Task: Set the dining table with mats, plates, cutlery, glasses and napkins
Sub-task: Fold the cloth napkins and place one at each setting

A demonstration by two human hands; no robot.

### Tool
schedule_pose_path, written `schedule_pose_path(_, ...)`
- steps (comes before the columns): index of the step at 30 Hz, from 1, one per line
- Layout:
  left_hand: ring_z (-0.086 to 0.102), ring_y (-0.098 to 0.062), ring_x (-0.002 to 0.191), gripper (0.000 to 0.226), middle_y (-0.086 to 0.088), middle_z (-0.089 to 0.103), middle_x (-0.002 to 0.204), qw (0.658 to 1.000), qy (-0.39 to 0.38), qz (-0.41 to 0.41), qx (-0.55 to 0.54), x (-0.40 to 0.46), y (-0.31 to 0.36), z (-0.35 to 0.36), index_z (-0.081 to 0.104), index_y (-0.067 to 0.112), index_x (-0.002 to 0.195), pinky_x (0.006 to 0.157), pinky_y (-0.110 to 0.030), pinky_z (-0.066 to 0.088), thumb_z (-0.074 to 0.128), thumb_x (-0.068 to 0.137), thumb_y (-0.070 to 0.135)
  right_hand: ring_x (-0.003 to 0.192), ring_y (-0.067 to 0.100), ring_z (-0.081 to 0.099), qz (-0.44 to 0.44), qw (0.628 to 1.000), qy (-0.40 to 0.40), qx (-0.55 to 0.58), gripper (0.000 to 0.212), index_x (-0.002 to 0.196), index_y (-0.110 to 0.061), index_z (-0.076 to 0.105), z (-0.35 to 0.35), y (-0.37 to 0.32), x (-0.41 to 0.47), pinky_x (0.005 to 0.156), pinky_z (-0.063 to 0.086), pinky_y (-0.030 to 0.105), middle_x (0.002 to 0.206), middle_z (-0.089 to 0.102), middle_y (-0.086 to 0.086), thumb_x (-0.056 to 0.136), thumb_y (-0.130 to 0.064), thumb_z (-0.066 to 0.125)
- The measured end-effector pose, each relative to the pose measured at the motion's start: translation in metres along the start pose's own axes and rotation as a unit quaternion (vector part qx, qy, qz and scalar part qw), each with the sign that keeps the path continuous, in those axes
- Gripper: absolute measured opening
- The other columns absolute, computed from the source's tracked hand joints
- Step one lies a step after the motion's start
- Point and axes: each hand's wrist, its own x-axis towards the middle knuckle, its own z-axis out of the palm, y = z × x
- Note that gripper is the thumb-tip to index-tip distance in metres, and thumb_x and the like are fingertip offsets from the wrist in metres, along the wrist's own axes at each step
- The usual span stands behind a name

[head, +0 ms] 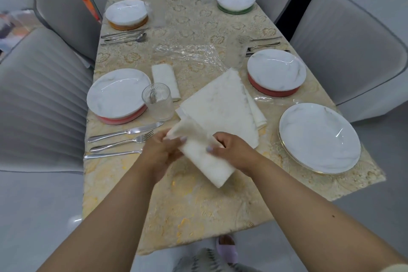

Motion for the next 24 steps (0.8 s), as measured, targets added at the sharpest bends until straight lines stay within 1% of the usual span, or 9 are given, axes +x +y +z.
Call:
schedule_pose_path(3,0.071,-0.025,0.089,0.018,-0.014,0.073,0.103,0.995,-0.018,-0.077,-0.057,0.007,-0.018,0.031,0.062,0.002,0.108,0.074,-0.038,0.059,0.059,0.092,0.011,0.073,0.013,0.054,0.016,0.998,0.038,0.048,0.020,0.078,-0.020,0.058,-0.005,0.000,0.010,0.064,0.042,0.027,0.079,0.058,0.000,0.079,-0.032,0.073)
schedule_pose_path(6,0.072,-0.023,0.086,0.015,-0.014,0.073,0.102,0.995,0.030,-0.064,-0.075,0.023,-0.021,0.051,0.064,0.003,0.105,0.068,-0.035,0.058,0.058,0.094,0.011,0.067,0.008,0.052,0.037,0.997,0.060,0.009,0.018,0.073,-0.022,0.058,-0.020,-0.006,0.023,0.058,0.039,0.020,0.072,0.057,-0.006,0.087,-0.026,0.069)
schedule_pose_path(8,0.072,-0.022,0.087,0.016,-0.012,0.074,0.102,0.996,0.040,-0.045,-0.071,0.033,-0.016,0.056,0.065,0.003,0.106,0.069,-0.034,0.058,0.059,0.093,0.011,0.065,0.006,0.051,0.025,0.992,0.127,-0.007,0.018,0.075,-0.023,0.059,-0.040,-0.012,0.036,0.063,0.040,0.022,0.069,0.056,-0.010,0.089,-0.032,0.065)
schedule_pose_path(10,0.071,-0.022,0.090,0.018,-0.011,0.073,0.104,0.997,0.042,-0.034,-0.054,0.040,-0.012,0.058,0.065,0.004,0.108,0.070,-0.034,0.058,0.060,0.092,0.010,0.082,0.012,0.058,0.005,0.968,0.240,-0.080,0.019,0.092,-0.018,0.062,-0.066,-0.013,0.054,0.075,0.043,0.027,0.085,0.062,-0.006,0.089,-0.037,0.063)
schedule_pose_path(12,0.071,-0.022,0.092,0.020,-0.011,0.073,0.106,0.998,0.041,-0.028,-0.038,0.047,-0.008,0.060,0.065,0.003,0.110,0.072,-0.035,0.057,0.061,0.092,0.011,0.109,0.024,0.055,0.027,0.924,0.314,-0.215,0.042,0.115,-0.011,0.058,-0.088,-0.012,0.071,0.090,0.041,0.032,0.110,0.062,0.006,0.087,-0.042,0.062)
schedule_pose_path(15,0.071,-0.023,0.094,0.020,-0.010,0.073,0.106,0.998,0.050,-0.017,-0.031,0.055,0.001,0.063,0.065,0.004,0.111,0.077,-0.037,0.056,0.061,0.092,0.010,0.126,0.033,0.042,0.113,0.881,0.291,-0.355,0.067,0.131,-0.006,0.043,-0.101,-0.006,0.090,0.100,0.036,0.039,0.132,0.051,0.014,0.086,-0.053,0.058)
schedule_pose_path(19,0.071,-0.022,0.091,0.016,-0.008,0.074,0.101,0.999,0.046,0.003,-0.027,0.062,0.014,0.069,0.066,0.005,0.107,0.072,-0.033,0.058,0.059,0.093,0.009,0.132,0.030,0.035,0.153,0.853,0.246,-0.435,0.085,0.140,-0.006,0.028,-0.098,0.000,0.109,0.104,0.029,0.040,0.139,0.044,0.012,0.082,-0.063,0.056)
schedule_pose_path(21,0.072,-0.020,0.088,0.014,-0.006,0.075,0.098,0.999,0.044,0.013,-0.020,0.065,0.022,0.070,0.066,0.006,0.104,0.072,-0.032,0.059,0.058,0.093,0.009,0.130,0.029,0.038,0.129,0.847,0.244,-0.454,0.082,0.141,-0.008,0.028,-0.099,-0.001,0.116,0.103,0.029,0.040,0.137,0.047,0.010,0.083,-0.055,0.061)
schedule_pose_path(24,0.072,-0.021,0.092,0.015,-0.006,0.075,0.101,0.999,0.038,0.025,-0.010,0.070,0.032,0.073,0.067,0.007,0.105,0.078,-0.035,0.057,0.059,0.093,0.010,0.120,0.029,0.048,0.078,0.843,0.244,-0.474,0.056,0.130,-0.010,0.041,-0.101,-0.005,0.120,0.096,0.034,0.037,0.124,0.057,0.009,0.086,-0.035,0.065)
